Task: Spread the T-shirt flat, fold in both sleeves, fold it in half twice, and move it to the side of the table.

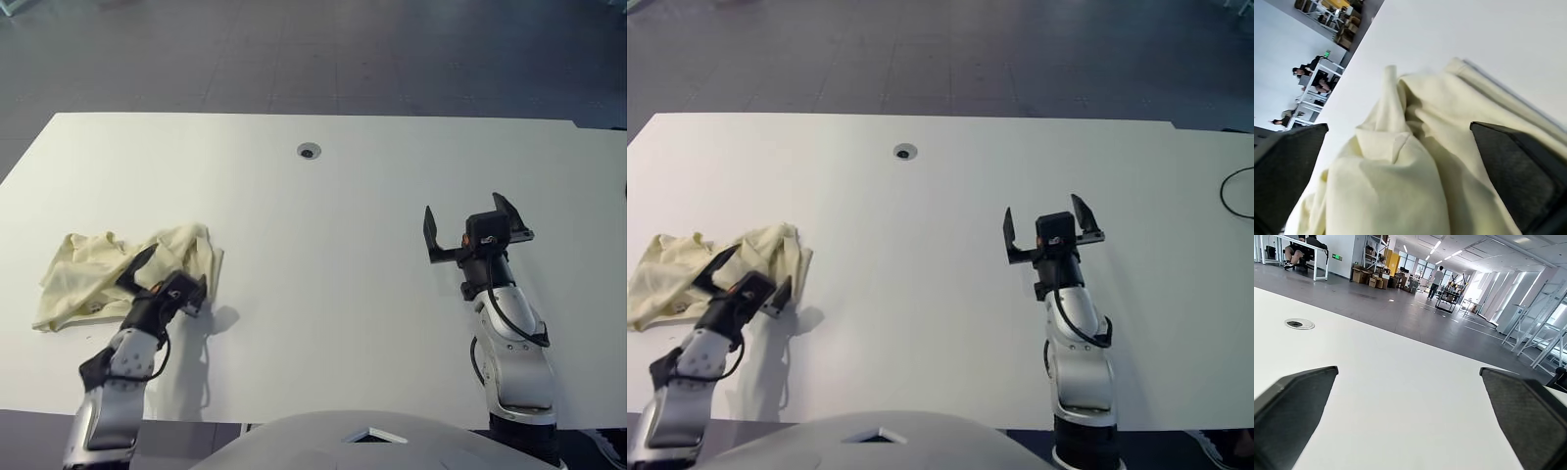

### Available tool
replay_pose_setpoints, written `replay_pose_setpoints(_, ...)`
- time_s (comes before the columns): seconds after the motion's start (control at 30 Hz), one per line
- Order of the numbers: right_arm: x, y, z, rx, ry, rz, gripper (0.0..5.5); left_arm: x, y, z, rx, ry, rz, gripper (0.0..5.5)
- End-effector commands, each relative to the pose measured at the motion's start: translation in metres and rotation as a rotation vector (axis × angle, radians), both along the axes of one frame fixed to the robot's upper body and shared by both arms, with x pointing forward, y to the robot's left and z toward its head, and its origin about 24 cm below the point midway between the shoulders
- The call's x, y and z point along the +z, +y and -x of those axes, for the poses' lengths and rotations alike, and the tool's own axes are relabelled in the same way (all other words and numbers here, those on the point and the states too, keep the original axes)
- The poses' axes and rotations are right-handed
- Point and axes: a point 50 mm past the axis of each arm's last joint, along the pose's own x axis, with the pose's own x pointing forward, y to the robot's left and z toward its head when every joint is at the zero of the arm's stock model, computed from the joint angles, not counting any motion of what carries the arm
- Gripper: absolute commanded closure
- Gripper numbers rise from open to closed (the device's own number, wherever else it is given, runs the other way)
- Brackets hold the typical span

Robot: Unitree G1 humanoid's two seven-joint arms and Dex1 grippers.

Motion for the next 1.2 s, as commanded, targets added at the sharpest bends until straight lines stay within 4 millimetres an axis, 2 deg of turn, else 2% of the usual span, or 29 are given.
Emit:
replay_pose_setpoints(0.03, 0.001, -0.001, 0.000, -0.005, 0.000, -0.004, 0.11, 0.008, -0.041, -0.034, -0.171, 0.056, 0.093, 0.10)
replay_pose_setpoints(0.2, 0.000, -0.002, -0.002, -0.010, -0.002, -0.006, 0.11, 0.027, -0.088, -0.079, -0.292, 0.109, 0.204, 0.10)
replay_pose_setpoints(0.33, 0.000, -0.003, -0.005, -0.013, -0.003, -0.007, 0.11, 0.044, -0.126, -0.098, -0.397, 0.109, 0.277, 0.10)
replay_pose_setpoints(0.4, 0.002, -0.003, -0.007, -0.006, -0.010, -0.008, 0.11, 0.052, -0.134, -0.102, -0.411, 0.088, 0.309, 0.10)
replay_pose_setpoints(0.43, 0.004, -0.003, -0.008, 0.001, -0.014, -0.011, 0.11, 0.059, -0.131, -0.103, -0.398, 0.061, 0.316, 0.10)
replay_pose_setpoints(0.53, 0.007, -0.001, -0.010, 0.026, -0.021, -0.017, 0.11, 0.079, -0.104, -0.103, -0.324, -0.058, 0.276, 0.10)
replay_pose_setpoints(0.6, 0.006, -0.001, -0.008, 0.020, -0.015, -0.019, 0.11, 0.091, -0.075, -0.097, -0.233, -0.153, 0.227, 0.10)
replay_pose_setpoints(0.7, 0.003, -0.003, -0.005, 0.009, -0.003, -0.021, 0.11, 0.095, -0.030, -0.078, -0.093, -0.248, 0.152, 0.10)
replay_pose_setpoints(0.77, 0.002, -0.003, -0.003, 0.005, 0.001, -0.022, 0.11, 0.086, 0.001, -0.058, -0.002, -0.240, 0.094, 0.10)
replay_pose_setpoints(0.83, 0.002, -0.003, -0.002, 0.005, 0.007, -0.022, 0.11, 0.072, 0.038, -0.026, 0.103, -0.166, 0.003, 0.10)
replay_pose_setpoints(0.93, 0.000, -0.008, 0.004, -0.017, 0.022, -0.017, 0.11, 0.071, 0.091, 0.021, 0.270, -0.086, -0.126, 0.10)
replay_pose_setpoints(1.1, -0.003, -0.008, 0.009, -0.017, 0.042, -0.016, 0.11, 0.077, 0.137, 0.054, 0.382, -0.064, -0.242, 0.10)
replay_pose_setpoints(1.2, -0.003, -0.009, 0.009, -0.017, 0.047, -0.014, 0.11, 0.063, 0.143, 0.061, 0.353, -0.006, -0.225, 0.10)
